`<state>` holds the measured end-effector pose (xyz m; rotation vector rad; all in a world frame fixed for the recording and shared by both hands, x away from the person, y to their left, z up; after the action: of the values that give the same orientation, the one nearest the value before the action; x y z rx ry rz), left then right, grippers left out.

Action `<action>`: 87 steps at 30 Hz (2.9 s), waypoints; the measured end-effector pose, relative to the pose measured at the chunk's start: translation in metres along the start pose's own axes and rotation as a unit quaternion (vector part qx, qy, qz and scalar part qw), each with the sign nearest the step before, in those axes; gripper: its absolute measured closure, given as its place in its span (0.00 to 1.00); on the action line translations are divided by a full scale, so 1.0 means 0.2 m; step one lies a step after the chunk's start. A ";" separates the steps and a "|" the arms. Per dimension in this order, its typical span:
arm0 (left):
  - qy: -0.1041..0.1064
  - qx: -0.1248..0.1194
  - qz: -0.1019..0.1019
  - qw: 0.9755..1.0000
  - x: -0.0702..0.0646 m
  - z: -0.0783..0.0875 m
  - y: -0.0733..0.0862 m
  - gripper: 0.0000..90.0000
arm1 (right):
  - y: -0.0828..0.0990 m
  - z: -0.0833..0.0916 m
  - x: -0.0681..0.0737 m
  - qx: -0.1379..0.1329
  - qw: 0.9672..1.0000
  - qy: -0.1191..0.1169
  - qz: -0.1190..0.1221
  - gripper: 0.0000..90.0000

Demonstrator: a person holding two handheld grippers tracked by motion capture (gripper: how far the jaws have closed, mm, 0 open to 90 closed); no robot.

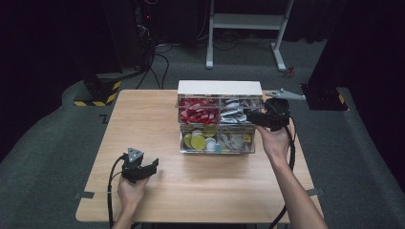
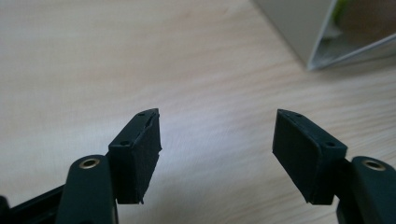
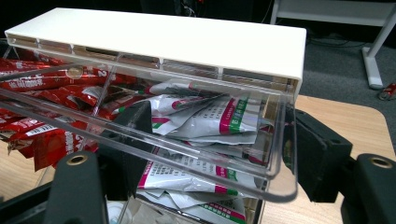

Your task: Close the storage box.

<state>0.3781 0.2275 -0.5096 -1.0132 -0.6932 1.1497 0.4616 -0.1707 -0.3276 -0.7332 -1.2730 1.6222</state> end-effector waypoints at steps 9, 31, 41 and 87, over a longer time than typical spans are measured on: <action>0.062 -0.045 -0.004 0.997 -0.07 0.06 -0.27 0.39 | -0.01 0.00 0.00 0.001 1.000 0.006 -0.001 0.29; 0.136 -0.090 -0.011 0.987 -0.23 0.10 -0.68 0.43 | -0.05 0.00 0.01 0.005 1.000 0.024 0.001 0.28; 0.165 -0.100 -0.027 0.981 -0.31 0.09 -0.86 0.49 | -0.08 0.00 -0.01 0.005 1.000 0.013 0.000 0.28; 0.179 -0.063 -0.073 0.979 -0.42 -0.09 -1.01 0.94 | -0.10 -0.02 -0.03 0.005 1.000 0.004 -0.005 0.30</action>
<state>0.4502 0.1256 -0.3295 -1.2180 -0.5449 0.7769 0.4740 -0.1738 -0.3113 -0.7250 -1.2605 1.6140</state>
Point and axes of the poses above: each handheld gripper's, and its own axes: z roughly backward along the jaws, y roughly out of its underside, x roughly to its left, the point moved 3 cm from there along -z, roughly forward along the jaws, and after that the axes turned 13 degrees about -x, right-handed, at the moved point
